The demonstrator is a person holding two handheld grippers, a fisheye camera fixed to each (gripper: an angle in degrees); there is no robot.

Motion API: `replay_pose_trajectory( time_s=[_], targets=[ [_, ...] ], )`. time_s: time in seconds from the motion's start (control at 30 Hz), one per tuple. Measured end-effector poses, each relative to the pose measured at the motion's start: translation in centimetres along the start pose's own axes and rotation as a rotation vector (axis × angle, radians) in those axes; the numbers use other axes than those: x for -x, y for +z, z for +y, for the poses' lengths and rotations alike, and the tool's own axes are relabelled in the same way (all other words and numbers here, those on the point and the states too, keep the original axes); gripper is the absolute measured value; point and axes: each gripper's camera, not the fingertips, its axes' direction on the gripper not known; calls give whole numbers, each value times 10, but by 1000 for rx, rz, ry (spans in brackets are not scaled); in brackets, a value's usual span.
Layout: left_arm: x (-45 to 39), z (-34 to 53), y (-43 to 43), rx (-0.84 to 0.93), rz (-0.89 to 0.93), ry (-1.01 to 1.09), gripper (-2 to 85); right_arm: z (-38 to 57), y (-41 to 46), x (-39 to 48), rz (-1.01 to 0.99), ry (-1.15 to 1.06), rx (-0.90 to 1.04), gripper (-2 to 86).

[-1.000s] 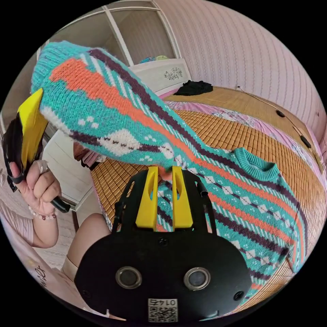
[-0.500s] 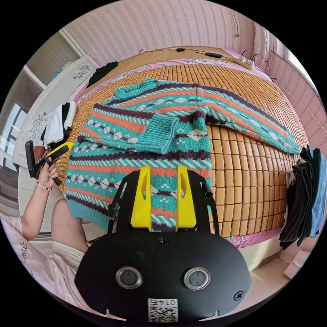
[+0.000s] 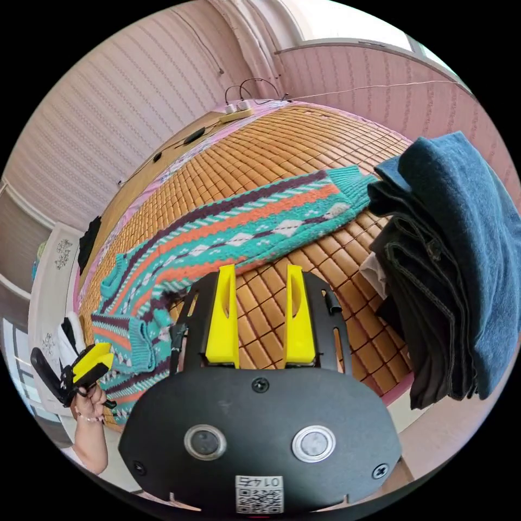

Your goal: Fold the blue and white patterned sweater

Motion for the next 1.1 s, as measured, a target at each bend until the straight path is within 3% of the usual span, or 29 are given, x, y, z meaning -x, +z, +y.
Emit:
replay_pose_trajectory(
  time_s=[0.13,0.37,0.6,0.73,0.9,1.0,1.1],
  targets=[
    [-25,-68,51,57,-37,99,77,-31,13,-30,54,96,-22,134],
    [-28,-126,133,231,-171,171,78,-45,23,-26,53,19,-38,83],
    [-3,-121,131,165,-82,106,18,-42,-23,16,-89,-137,-177,49],
    [21,-117,106,82,-16,-17,29,-36,-88,101,-295,-349,-317,46],
    [84,-39,-21,-149,72,-217,55,42,-143,246,-521,-813,-372,54],
    [128,68,-94,-191,-14,-430,50,121,-100,320,-546,-1058,-186,63],
    [159,165,-142,-105,-131,-617,49,190,-13,351,-418,-1193,98,80]
  ],
)
